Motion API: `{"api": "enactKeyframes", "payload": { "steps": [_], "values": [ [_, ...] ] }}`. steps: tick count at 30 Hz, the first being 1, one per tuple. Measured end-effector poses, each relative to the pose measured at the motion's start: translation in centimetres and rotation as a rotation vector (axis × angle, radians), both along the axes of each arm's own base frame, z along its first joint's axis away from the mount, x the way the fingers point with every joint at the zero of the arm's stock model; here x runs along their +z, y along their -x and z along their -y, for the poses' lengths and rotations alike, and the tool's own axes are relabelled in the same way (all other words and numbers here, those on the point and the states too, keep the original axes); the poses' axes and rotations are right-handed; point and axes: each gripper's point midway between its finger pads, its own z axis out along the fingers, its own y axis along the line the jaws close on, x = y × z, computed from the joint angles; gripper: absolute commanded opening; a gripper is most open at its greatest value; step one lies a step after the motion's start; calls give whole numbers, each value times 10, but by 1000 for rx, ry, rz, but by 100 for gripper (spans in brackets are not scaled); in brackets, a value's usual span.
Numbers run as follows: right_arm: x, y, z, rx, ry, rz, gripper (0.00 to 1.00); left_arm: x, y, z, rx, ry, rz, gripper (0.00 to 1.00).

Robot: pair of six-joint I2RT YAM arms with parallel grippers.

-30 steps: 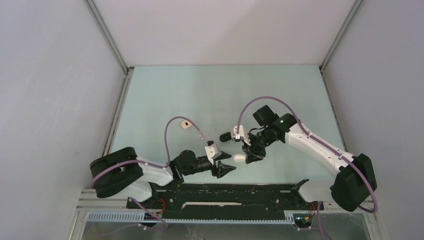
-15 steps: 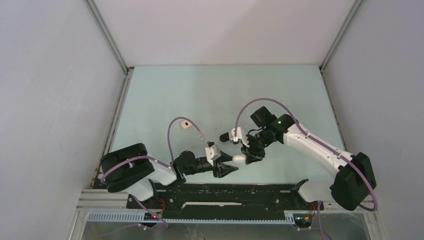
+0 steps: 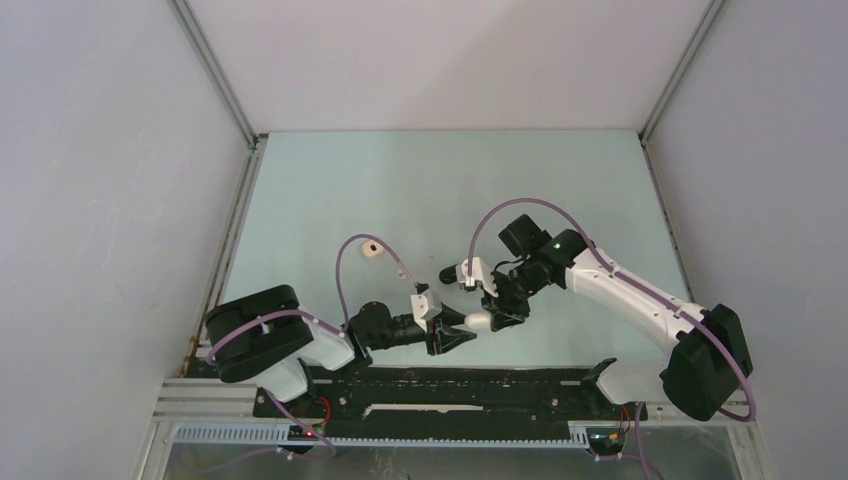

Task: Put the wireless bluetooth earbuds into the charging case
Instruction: Pick up the charging case at the center of the board.

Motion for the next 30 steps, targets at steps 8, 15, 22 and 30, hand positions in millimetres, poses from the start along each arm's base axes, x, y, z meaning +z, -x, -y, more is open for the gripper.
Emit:
{"api": "enactKeyframes", "payload": {
  "steps": [8,15,22,30],
  "values": [
    [-2,1,-1,7,5,-6,11,0,0,0,0,1,1,42],
    [-3,3,-3,16,6,-8,11,1,-1,0,0,6,2,34],
    [-3,2,-2,10,14,-5,11,0,-1,0,-1,4,-9,31],
    [-3,0,-3,2,11,3,12,0,-1,1,-2,6,-14,49]
  ]
}}
